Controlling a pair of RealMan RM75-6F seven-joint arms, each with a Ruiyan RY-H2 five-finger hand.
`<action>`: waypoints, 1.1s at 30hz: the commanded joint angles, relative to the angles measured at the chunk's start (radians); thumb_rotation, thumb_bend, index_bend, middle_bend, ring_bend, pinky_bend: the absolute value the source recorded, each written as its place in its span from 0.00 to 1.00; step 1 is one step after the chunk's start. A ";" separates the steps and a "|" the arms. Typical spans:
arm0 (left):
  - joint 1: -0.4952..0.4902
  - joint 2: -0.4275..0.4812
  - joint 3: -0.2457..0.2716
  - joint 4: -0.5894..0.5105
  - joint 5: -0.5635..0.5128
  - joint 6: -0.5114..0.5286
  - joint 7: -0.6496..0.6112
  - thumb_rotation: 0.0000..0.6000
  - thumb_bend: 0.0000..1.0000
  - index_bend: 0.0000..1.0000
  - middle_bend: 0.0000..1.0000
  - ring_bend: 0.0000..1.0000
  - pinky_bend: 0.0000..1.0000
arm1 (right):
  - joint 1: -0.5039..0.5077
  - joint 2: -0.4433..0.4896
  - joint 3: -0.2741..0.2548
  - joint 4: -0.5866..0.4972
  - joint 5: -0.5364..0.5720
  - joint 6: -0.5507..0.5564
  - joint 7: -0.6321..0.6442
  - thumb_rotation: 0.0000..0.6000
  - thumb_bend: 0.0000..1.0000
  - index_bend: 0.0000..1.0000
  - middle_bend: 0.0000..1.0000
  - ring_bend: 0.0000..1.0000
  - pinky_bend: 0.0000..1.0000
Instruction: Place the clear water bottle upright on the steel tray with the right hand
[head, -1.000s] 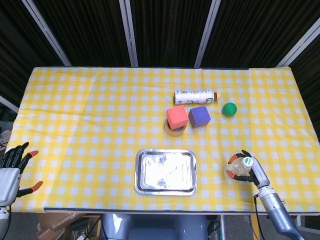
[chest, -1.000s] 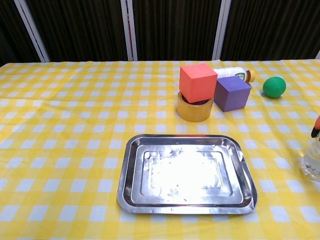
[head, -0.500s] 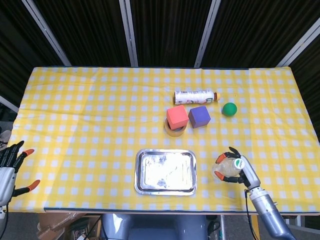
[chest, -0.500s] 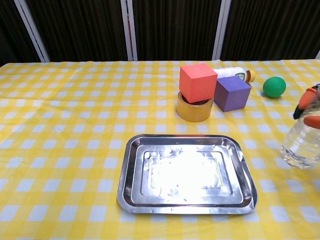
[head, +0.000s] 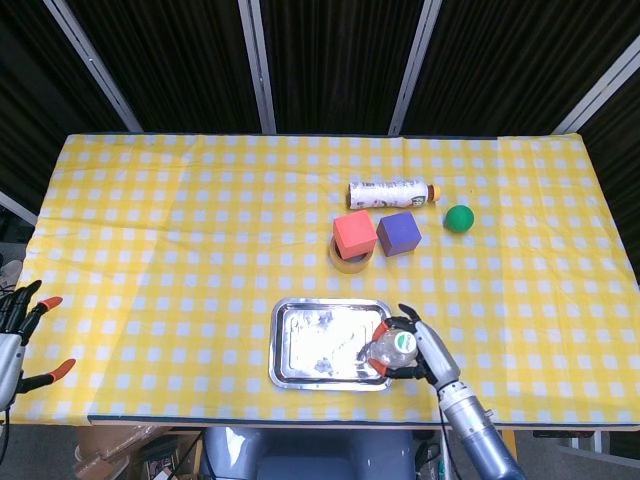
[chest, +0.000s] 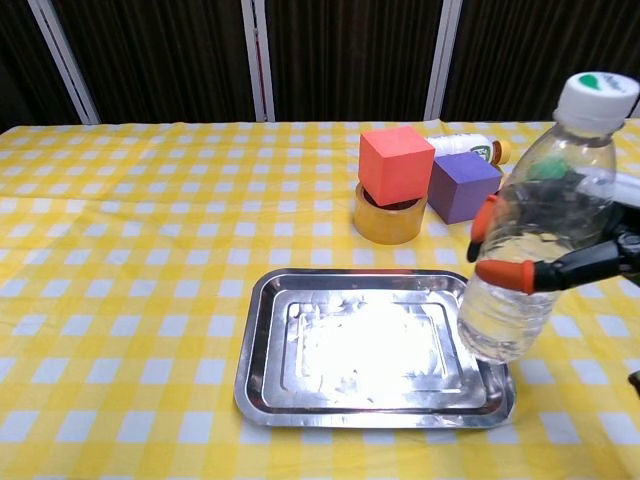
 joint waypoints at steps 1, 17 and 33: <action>-0.002 -0.002 0.000 0.000 -0.002 -0.004 0.004 1.00 0.15 0.19 0.00 0.00 0.00 | 0.017 -0.043 0.014 0.015 0.039 -0.016 -0.032 1.00 0.51 0.83 0.67 0.32 0.00; 0.001 0.001 0.000 -0.002 -0.001 0.001 -0.003 1.00 0.15 0.19 0.00 0.00 0.00 | 0.052 0.259 0.200 -0.268 0.183 -0.013 -0.126 1.00 0.82 0.83 0.67 0.32 0.00; 0.001 0.000 -0.001 -0.005 -0.004 -0.001 0.007 1.00 0.15 0.19 0.00 0.00 0.00 | -0.039 0.216 0.034 -0.112 0.025 -0.077 0.246 1.00 0.83 0.83 0.67 0.32 0.00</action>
